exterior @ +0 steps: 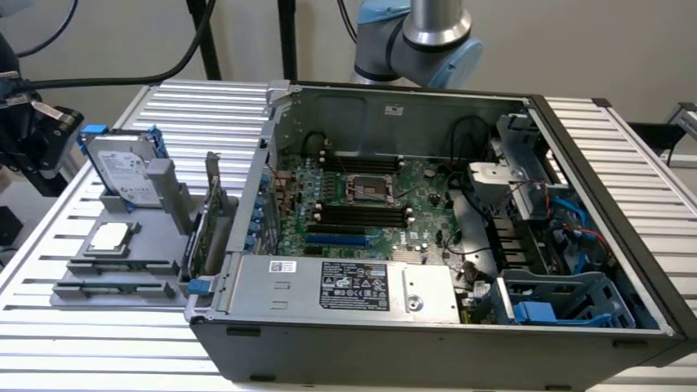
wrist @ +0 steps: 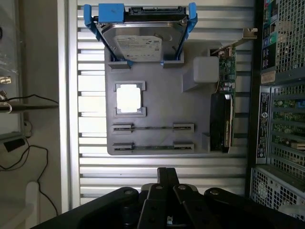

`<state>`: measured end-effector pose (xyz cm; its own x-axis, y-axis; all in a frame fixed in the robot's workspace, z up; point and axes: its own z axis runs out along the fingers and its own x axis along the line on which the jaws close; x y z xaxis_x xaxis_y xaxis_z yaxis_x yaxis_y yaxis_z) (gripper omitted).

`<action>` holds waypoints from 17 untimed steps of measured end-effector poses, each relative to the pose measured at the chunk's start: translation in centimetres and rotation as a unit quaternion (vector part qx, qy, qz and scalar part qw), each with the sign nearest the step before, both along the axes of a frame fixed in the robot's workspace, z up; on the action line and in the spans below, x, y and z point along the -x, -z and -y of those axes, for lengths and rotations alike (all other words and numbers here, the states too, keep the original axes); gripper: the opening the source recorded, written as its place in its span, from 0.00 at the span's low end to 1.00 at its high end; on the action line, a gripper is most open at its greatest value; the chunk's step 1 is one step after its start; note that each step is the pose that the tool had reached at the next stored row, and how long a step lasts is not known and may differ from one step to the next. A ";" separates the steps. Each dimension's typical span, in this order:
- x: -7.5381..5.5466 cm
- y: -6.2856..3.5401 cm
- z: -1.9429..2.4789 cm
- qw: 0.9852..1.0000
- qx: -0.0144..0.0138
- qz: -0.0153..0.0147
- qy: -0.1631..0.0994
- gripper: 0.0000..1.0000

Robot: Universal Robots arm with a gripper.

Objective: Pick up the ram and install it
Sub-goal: 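Pick up the ram and move it above insertion slot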

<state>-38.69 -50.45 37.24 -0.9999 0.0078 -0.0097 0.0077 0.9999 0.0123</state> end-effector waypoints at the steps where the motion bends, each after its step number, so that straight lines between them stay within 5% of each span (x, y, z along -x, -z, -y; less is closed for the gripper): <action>1: 0.0 0.00 0.00 1.000 0.000 0.000 0.000 0.11; 9: 0.0 0.09 -0.01 0.999 0.000 0.000 -0.051 0.11; 17: 0.0 0.33 0.00 0.992 0.000 -0.004 -0.124 0.11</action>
<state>-38.68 -50.45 36.91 -0.9712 -0.2382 -0.0027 -0.2382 0.9711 0.0134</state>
